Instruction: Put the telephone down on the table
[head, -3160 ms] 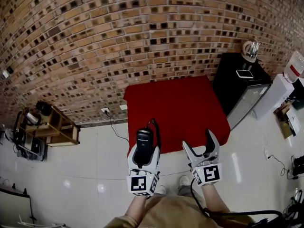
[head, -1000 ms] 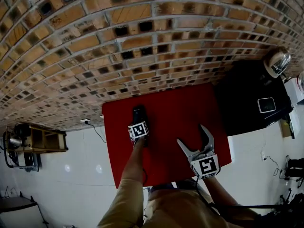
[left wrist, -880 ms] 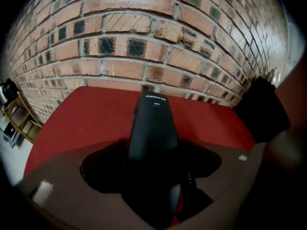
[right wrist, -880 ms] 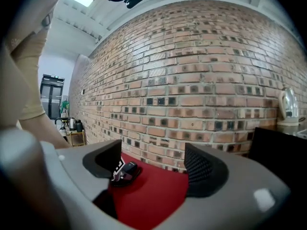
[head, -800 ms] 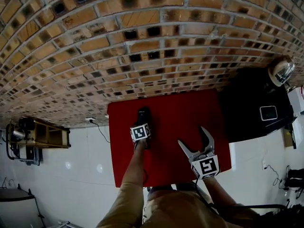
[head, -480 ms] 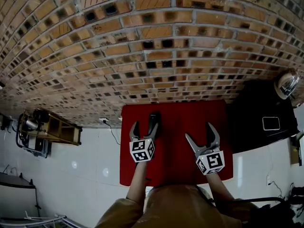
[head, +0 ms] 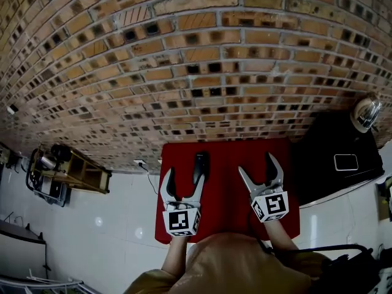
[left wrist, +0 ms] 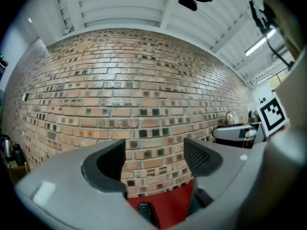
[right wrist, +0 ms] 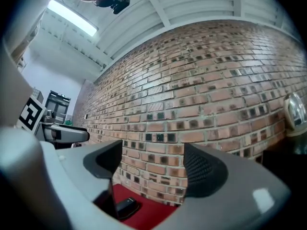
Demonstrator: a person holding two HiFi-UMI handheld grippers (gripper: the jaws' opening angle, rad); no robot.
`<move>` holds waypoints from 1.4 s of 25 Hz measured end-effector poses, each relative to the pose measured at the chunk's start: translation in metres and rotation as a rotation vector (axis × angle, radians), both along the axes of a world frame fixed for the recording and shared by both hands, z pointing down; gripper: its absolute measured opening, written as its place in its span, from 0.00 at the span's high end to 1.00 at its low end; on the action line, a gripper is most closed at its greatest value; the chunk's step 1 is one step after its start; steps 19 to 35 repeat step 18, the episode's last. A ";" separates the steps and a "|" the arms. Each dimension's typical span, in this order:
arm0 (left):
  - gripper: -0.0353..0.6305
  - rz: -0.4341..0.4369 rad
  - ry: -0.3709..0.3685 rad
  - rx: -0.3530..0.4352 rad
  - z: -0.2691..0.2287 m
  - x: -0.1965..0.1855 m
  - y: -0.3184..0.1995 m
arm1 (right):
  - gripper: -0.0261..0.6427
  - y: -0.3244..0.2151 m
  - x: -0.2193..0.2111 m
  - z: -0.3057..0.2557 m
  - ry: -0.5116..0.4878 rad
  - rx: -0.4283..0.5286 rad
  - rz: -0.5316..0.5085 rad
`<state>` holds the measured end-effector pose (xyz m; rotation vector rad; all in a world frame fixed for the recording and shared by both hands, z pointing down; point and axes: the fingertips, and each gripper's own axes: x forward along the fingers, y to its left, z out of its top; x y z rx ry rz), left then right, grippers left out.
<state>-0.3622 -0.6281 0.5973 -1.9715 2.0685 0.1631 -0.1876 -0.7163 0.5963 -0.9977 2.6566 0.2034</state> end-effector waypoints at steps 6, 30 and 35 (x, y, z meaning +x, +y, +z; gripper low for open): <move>0.39 0.033 0.030 -0.013 0.006 0.016 -0.006 | 0.39 0.002 0.002 -0.004 0.028 0.032 0.025; 0.41 0.018 0.035 -0.059 0.026 0.009 -0.024 | 0.40 -0.015 0.001 0.016 0.035 0.001 0.033; 0.41 0.018 0.035 -0.059 0.026 0.009 -0.024 | 0.40 -0.015 0.001 0.016 0.035 0.001 0.033</move>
